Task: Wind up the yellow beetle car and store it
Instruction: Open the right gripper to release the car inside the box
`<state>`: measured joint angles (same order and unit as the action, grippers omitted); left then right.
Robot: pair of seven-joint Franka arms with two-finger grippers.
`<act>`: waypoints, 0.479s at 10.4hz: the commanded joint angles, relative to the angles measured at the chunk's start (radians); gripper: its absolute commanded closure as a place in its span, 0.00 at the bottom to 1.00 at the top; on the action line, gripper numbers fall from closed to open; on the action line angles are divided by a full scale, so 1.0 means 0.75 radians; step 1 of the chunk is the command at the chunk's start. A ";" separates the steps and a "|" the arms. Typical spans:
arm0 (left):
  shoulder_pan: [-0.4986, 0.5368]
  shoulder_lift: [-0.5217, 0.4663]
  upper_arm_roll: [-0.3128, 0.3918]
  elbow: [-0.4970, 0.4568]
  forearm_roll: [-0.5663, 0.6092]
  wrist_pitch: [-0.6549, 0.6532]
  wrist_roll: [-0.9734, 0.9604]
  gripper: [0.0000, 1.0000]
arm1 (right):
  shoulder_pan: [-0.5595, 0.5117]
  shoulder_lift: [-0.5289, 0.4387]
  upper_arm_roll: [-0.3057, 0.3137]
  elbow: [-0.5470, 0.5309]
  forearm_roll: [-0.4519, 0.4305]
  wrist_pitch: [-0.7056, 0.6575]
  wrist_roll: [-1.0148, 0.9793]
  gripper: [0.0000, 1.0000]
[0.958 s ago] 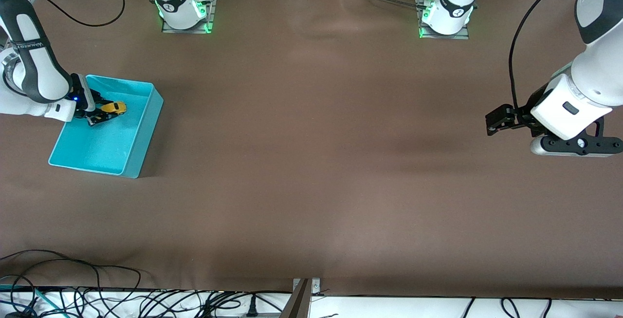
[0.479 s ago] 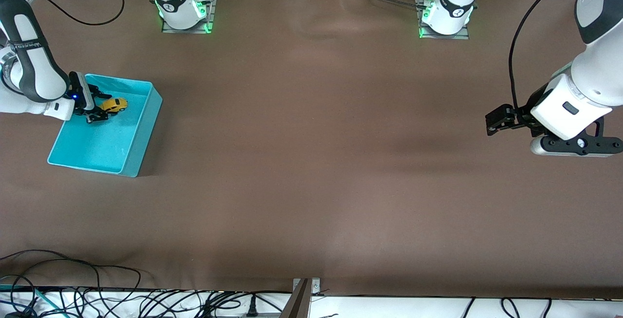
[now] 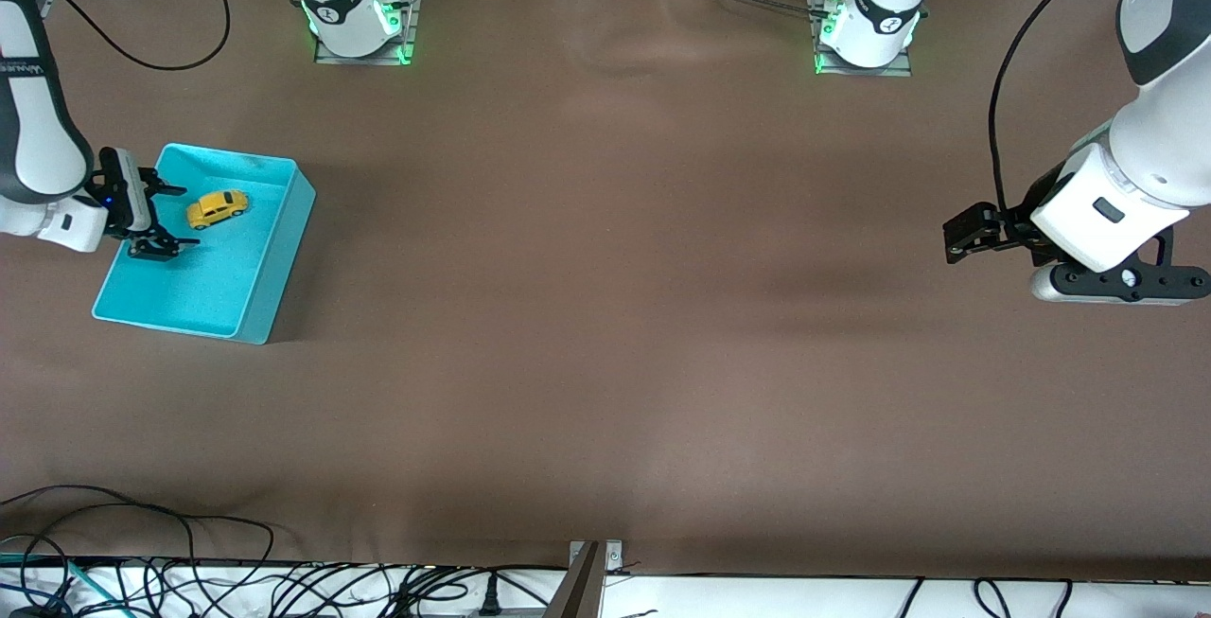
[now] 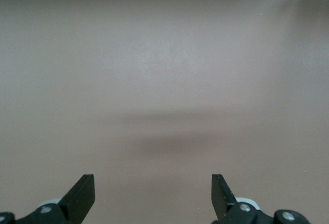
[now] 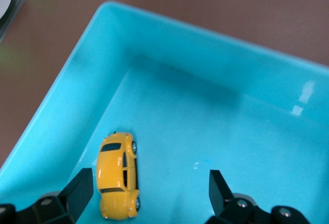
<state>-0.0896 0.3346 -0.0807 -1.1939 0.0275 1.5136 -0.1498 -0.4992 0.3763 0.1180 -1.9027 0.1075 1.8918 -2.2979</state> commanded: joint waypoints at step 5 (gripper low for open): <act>-0.007 0.010 0.003 0.035 0.010 -0.022 0.024 0.00 | 0.076 -0.127 0.029 0.132 -0.045 -0.158 0.508 0.00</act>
<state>-0.0896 0.3346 -0.0807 -1.1939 0.0275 1.5135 -0.1497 -0.4470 0.3517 0.1351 -1.8133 0.0898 1.8402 -2.0438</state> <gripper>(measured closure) 0.000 0.000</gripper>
